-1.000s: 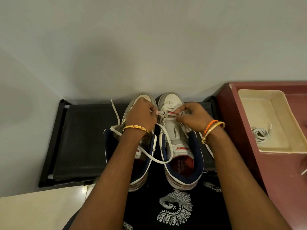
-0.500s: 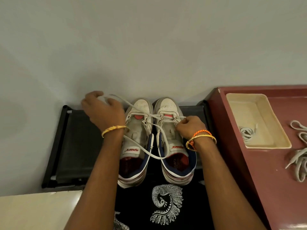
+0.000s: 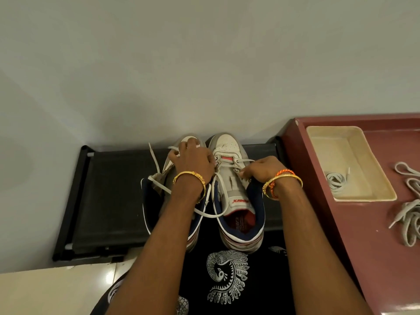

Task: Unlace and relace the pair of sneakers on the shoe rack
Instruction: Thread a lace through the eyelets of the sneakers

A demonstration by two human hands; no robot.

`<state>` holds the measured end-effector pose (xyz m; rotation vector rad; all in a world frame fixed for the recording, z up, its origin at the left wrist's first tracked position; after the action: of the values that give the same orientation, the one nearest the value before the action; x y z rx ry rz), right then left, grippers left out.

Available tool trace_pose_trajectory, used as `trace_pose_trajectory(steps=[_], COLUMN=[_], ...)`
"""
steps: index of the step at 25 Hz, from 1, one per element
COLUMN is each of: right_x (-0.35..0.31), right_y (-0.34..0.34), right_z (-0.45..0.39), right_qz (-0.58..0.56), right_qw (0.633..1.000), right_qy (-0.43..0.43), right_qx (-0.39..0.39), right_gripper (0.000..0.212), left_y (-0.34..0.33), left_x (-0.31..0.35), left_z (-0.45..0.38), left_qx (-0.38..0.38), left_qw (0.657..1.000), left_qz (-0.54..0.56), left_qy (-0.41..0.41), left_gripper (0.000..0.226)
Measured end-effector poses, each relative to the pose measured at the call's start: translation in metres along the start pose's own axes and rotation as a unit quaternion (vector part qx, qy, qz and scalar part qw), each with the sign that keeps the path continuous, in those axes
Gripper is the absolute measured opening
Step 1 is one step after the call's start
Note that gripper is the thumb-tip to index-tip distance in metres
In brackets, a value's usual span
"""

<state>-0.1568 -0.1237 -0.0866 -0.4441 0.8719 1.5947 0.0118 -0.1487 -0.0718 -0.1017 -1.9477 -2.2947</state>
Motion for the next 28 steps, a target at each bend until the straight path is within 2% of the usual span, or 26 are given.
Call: trace_pose_trajectory(steps=[3, 6, 8, 10, 13, 14, 15, 16, 18, 19, 20, 21, 23, 25, 28], right_x=[0.003, 0.001, 0.000, -0.001, -0.002, -0.001, -0.001, 0.000, 0.001, 0.001, 0.001, 0.001, 0.001, 0.000, 0.000], right_y=[0.000, -0.001, 0.001, 0.003, 0.003, 0.003, 0.003, 0.003, 0.003, 0.003, 0.003, 0.003, 0.002, 0.001, 0.000], right_z=[-0.003, -0.001, 0.001, 0.002, 0.002, 0.001, -0.001, -0.002, -0.004, -0.005, -0.005, -0.006, -0.006, -0.006, -0.007], right_qz=[-0.002, -0.014, -0.012, -0.002, -0.003, -0.009, -0.015, -0.017, -0.016, -0.014, -0.013, -0.012, -0.011, -0.009, -0.001], right_qw=[1.000, 1.000, 1.000, 1.000, 0.999, 0.999, 0.999, 0.998, 0.998, 0.998, 0.998, 0.998, 0.998, 0.998, 0.997], right_qy=[-0.006, -0.015, -0.017, -0.018, -0.023, -0.029, -0.033, -0.036, -0.039, -0.038, -0.035, -0.033, -0.035, -0.036, -0.039], right_qx=[0.004, -0.015, -0.019, -0.024, -0.035, -0.038, -0.039, -0.041, -0.043, -0.043, -0.044, -0.044, -0.049, -0.056, -0.064], right_gripper=[0.028, 0.026, 0.025, 0.024, 0.026, 0.027, 0.030, 0.031, 0.034, 0.035, 0.035, 0.035, 0.036, 0.037, 0.036], left_y=[0.012, 0.040, 0.053, 0.055, 0.048, 0.047, 0.046, 0.047, 0.042, 0.032, 0.019, 0.008, -0.001, -0.004, -0.011], left_x=[-0.012, -0.057, -0.089, -0.110, -0.110, -0.101, -0.087, -0.070, -0.029, -0.010, 0.003, 0.007, 0.006, 0.002, 0.000], left_z=[0.004, 0.013, 0.029, 0.043, 0.034, 0.027, 0.020, 0.017, 0.014, 0.013, 0.012, 0.009, 0.000, -0.005, -0.005], left_qx=[0.059, 0.182, 0.250, 0.296, 0.271, 0.239, 0.201, 0.172, 0.119, 0.080, 0.026, -0.031, -0.082, -0.085, -0.097], left_qw=[0.998, 0.960, 0.899, 0.807, 0.658, 0.643, 0.665, 0.724, 0.894, 0.953, 0.983, 0.993, 0.991, 0.987, 0.988], left_qz=[0.024, 0.144, 0.247, 0.386, 0.627, 0.665, 0.667, 0.629, 0.422, 0.290, 0.182, 0.118, 0.105, 0.135, 0.119], left_qy=[0.029, 0.158, 0.263, 0.335, 0.318, 0.296, 0.267, 0.224, 0.097, 0.039, 0.006, -0.005, 0.004, 0.024, 0.036], left_gripper=[0.014, 0.014, 0.013, 0.012, 0.006, 0.007, 0.009, 0.009, 0.010, 0.018, 0.028, 0.033, 0.031, 0.031, 0.034])
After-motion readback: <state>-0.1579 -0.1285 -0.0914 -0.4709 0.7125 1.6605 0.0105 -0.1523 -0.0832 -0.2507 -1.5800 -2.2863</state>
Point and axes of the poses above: each hand's wrist, its own z-axis away from the middle knuckle, its own y-axis out of the back of the hand, x = y × z, the point moved 6 cm from there along -z, towards the middle knuckle, and after that the axes turned 11 degrees about -z, right-handed, at the moved point
